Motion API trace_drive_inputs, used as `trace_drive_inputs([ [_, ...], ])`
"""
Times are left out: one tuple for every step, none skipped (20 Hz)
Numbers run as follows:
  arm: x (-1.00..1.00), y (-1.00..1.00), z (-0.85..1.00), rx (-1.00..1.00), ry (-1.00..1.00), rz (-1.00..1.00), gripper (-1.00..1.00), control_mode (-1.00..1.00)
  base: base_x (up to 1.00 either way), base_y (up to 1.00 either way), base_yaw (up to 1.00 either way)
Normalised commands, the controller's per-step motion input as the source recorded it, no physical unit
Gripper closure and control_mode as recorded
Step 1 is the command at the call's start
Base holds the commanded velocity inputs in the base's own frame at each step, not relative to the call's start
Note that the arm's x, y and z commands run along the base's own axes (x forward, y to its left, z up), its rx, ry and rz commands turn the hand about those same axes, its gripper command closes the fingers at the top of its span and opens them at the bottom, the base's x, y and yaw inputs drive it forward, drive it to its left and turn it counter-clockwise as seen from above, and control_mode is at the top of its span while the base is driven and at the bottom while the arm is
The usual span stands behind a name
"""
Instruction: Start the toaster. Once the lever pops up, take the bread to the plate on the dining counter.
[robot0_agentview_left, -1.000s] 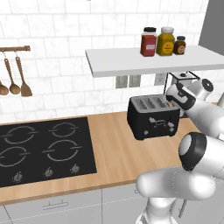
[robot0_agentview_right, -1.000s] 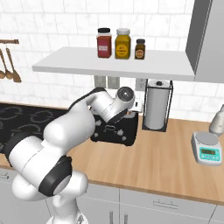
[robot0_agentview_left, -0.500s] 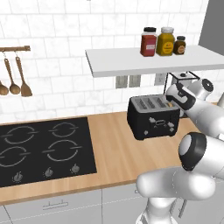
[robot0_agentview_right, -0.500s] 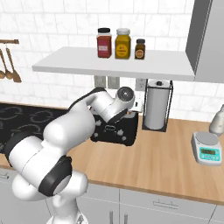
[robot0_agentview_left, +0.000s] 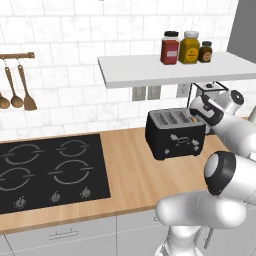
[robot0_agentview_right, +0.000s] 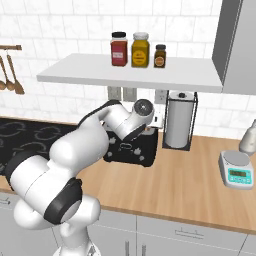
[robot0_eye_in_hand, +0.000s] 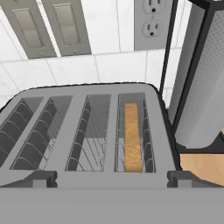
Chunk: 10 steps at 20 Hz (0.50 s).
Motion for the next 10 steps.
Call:
trace_drive_inputs([
  [0.0, 0.0, 0.0, 0.0, 0.0, 0.0, -1.0, -1.0, 0.0, 0.0, 0.0],
  [0.0, 0.0, 0.0, 0.0, 0.0, 0.0, -1.0, -1.0, 0.0, 0.0, 0.0],
  [0.0, 0.0, 0.0, 0.0, 0.0, 0.0, -1.0, -1.0, 0.0, 0.0, 0.0],
  [0.0, 0.0, 0.0, 0.0, 0.0, 0.0, -1.0, -1.0, 0.0, 0.0, 0.0],
  [0.0, 0.0, 0.0, 0.0, 0.0, 0.0, -1.0, -1.0, 0.0, 0.0, 0.0],
  [0.0, 0.0, 0.0, 0.0, 0.0, 0.0, -1.0, -1.0, 0.0, 0.0, 0.0],
  [0.0, 0.0, 0.0, 0.0, 0.0, 0.0, -1.0, -1.0, 0.0, 0.0, 0.0],
  [0.0, 0.0, 0.0, 0.0, 0.0, 0.0, -1.0, -1.0, 0.0, 0.0, 0.0],
  [0.0, 0.0, 0.0, 0.0, 0.0, 0.0, -1.0, -1.0, 0.0, 0.0, 0.0],
  [0.0, 0.0, 0.0, 0.0, 0.0, 0.0, -1.0, -1.0, 0.0, 0.0, 0.0],
])
